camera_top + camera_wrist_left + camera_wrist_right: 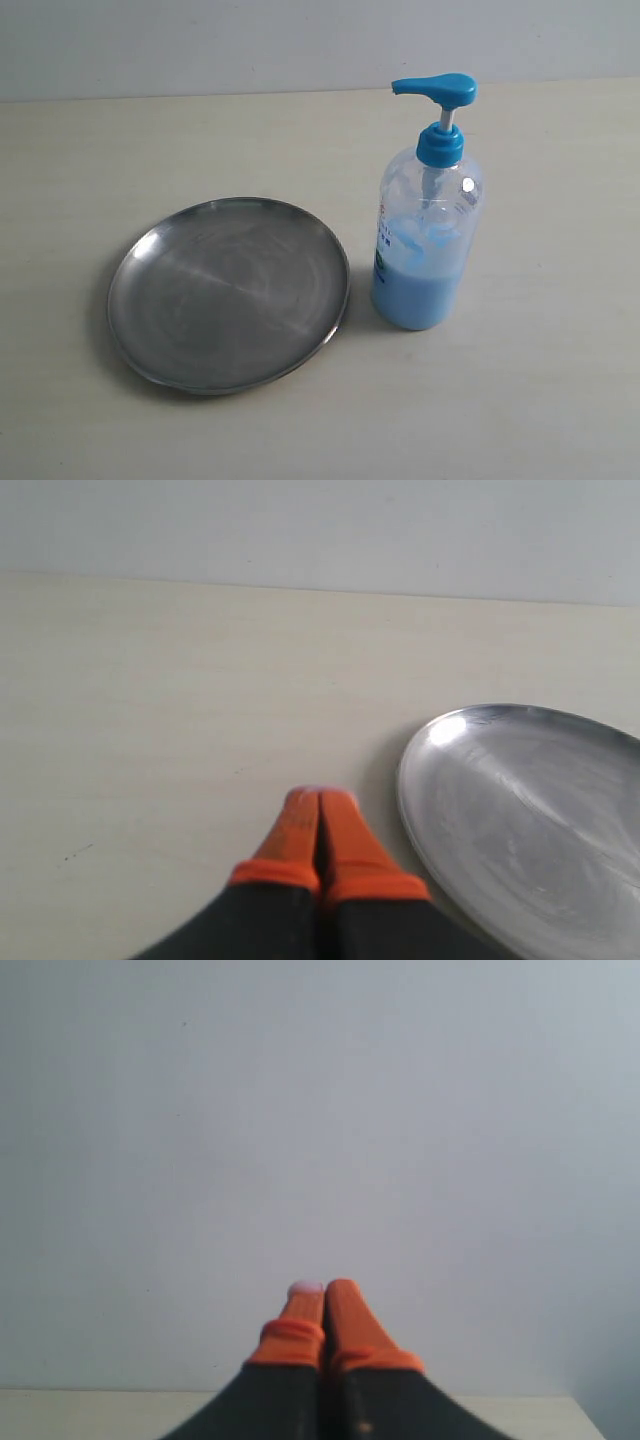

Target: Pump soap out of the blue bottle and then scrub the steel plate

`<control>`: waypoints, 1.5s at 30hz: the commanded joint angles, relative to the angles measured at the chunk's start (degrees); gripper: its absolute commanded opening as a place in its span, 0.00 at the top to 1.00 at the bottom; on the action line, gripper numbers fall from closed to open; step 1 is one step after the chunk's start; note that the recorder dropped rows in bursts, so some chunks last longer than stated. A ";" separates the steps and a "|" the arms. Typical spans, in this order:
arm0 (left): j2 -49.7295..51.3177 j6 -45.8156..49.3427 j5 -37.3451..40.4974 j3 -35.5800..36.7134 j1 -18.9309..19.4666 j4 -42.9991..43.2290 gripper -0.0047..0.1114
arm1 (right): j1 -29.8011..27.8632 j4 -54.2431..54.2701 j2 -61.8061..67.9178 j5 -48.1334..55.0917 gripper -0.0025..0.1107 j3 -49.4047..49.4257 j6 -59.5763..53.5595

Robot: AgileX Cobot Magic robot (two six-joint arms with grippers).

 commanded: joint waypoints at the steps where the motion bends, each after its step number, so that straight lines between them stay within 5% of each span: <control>1: -0.29 -0.21 -0.40 0.19 -0.31 0.00 0.96 | -0.27 -0.08 0.23 -0.52 0.98 -0.36 0.23; 19: -0.29 -0.21 -0.40 0.19 -0.31 0.00 0.96 | -0.27 8.73 1.87 4.18 0.98 -0.25 0.02; 36: -0.29 -0.21 -0.40 0.19 -0.31 0.00 0.96 | -0.27 25.18 20.14 20.08 0.98 -0.25 -22.25; 45: -0.29 -0.21 -0.40 0.19 -0.31 0.00 0.96 | 8.38 16.79 22.77 18.28 0.98 5.08 -18.20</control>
